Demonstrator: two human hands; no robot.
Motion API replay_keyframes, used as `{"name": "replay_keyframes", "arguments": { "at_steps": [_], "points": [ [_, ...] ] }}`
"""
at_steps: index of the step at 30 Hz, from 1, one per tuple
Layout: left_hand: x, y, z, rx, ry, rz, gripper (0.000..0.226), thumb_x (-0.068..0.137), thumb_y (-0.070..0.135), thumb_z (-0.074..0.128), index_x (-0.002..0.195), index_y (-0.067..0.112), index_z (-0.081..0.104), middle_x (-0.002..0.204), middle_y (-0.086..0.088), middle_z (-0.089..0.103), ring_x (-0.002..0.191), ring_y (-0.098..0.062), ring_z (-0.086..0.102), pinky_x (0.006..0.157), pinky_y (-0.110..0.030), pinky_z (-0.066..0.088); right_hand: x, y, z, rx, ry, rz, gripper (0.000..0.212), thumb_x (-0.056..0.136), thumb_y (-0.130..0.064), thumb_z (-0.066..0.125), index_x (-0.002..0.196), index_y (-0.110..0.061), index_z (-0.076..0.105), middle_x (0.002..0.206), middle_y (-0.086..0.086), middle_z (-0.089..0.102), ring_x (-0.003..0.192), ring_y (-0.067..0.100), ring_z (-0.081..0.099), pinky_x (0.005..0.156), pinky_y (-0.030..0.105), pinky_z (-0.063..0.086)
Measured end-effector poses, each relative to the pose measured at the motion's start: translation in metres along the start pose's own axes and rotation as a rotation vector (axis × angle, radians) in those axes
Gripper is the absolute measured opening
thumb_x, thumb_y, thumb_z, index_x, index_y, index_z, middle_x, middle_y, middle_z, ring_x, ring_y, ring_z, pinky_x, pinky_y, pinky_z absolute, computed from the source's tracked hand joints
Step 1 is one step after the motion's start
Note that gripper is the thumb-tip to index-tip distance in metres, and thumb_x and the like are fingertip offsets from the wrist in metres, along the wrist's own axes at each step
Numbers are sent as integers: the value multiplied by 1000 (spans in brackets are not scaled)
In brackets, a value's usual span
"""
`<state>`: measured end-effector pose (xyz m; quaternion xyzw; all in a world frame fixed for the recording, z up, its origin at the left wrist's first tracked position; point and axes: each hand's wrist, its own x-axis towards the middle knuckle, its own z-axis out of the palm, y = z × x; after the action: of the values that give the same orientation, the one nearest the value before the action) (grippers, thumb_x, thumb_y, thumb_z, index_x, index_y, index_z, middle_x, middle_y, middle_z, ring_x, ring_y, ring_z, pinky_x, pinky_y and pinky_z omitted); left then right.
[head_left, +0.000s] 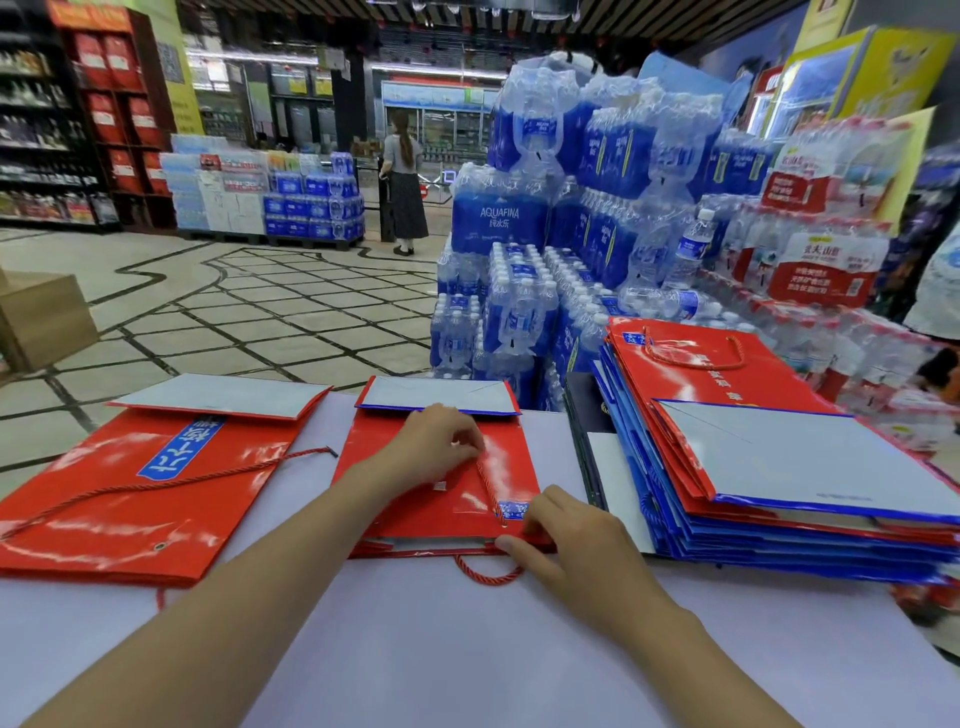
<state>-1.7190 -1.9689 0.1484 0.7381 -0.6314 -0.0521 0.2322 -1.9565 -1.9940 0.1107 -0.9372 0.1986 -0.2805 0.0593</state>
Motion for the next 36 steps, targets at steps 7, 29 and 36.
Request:
{"name": "replay_keyframes", "arguments": {
  "at_steps": [7,29,36],
  "points": [
    [-63,28,-2,184,-16,223,59,92,62,39,133,25,57,145,-4,46,133,-21,40,111,-36,31,-1,1,-6,144,141,126,25,98,-39,49,79,-27,58,69,-18,51,64,-6,50,56,8,34],
    [-76,100,-33,-360,610,-42,26,98,40,49,114,26,65,79,7,62,72,-3,52,68,-9,38,9,-30,-13,1003,-179,523,37,79,-23,79,111,-28,62,96,0,72,81,20,71,72,36,57],
    [-74,117,-47,-787,844,-220,23,98,40,51,89,22,63,72,15,63,62,5,54,60,-9,42,25,-36,-14,690,-242,474,18,92,-34,65,91,-17,69,83,4,72,59,7,63,56,23,52]
  ]
}}
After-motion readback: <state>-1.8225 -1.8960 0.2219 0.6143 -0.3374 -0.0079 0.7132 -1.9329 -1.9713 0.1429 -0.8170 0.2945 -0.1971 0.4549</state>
